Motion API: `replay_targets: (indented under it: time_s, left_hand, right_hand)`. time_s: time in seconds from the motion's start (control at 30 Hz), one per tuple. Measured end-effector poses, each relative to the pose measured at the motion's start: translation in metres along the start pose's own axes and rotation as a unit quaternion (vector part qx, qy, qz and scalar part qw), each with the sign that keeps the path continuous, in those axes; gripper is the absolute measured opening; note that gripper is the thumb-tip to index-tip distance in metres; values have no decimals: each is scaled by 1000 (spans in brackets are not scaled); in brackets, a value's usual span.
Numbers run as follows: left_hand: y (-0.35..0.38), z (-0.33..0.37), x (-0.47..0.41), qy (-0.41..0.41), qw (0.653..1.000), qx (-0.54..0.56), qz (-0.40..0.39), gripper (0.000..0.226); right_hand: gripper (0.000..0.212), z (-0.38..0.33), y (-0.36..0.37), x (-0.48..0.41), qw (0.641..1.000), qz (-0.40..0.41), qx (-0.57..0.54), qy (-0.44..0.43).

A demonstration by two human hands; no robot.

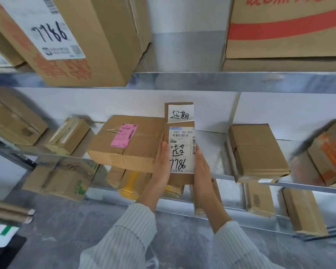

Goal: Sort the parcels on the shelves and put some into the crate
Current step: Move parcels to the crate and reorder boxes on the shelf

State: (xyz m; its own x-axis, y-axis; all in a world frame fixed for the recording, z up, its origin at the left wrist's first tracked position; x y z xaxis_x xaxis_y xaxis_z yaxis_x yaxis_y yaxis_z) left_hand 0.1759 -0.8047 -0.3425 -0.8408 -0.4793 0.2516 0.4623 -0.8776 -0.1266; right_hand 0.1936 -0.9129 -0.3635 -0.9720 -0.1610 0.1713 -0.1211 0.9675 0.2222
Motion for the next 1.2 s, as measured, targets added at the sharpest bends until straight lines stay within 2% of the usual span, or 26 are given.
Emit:
replay_targets:
  time_s: [0.37, 0.5, 0.63, 0.83, 1.0, 1.2]
  left_hand:
    - [-117, 21, 19, 29, 995, -27, 89, 43]
    - [-171, 17, 31, 31, 992, -3, 122, 69]
    - [-239, 13, 49, 33, 987, 1, 155, 76]
    - [-345, 5, 85, 56, 977, 29, 205, 47]
    - [-443, 1, 112, 69, 960, 19, 269, 46]
    - [-560, -4, 148, 70, 933, 36, 351, 48]
  right_hand:
    - [41, -2, 107, 31, 999, -26, 5, 19]
    - [35, -4, 154, 54, 998, -49, 38, -5]
    - [26, -1, 213, 93, 997, -68, 42, -19]
    - [28, 17, 306, 152, 992, -116, 46, -24]
    - [35, 36, 393, 196, 985, -169, 39, 5]
    - [30, 44, 496, 259, 965, -256, 59, -8]
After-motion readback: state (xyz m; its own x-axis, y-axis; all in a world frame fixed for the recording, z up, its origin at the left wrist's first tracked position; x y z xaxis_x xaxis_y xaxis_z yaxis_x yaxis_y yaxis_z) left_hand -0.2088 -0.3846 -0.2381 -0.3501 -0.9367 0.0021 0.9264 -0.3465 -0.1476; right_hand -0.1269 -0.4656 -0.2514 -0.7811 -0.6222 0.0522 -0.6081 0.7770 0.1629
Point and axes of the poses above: each hand's wrist, its own x-axis away from the middle knuckle, its own y-axis out of the palm, z = x × y, the point moved 3 cm from there along -x, towards the middle knuckle, and after that the axes turned 5 degrees about z, right-handed, at the moved point
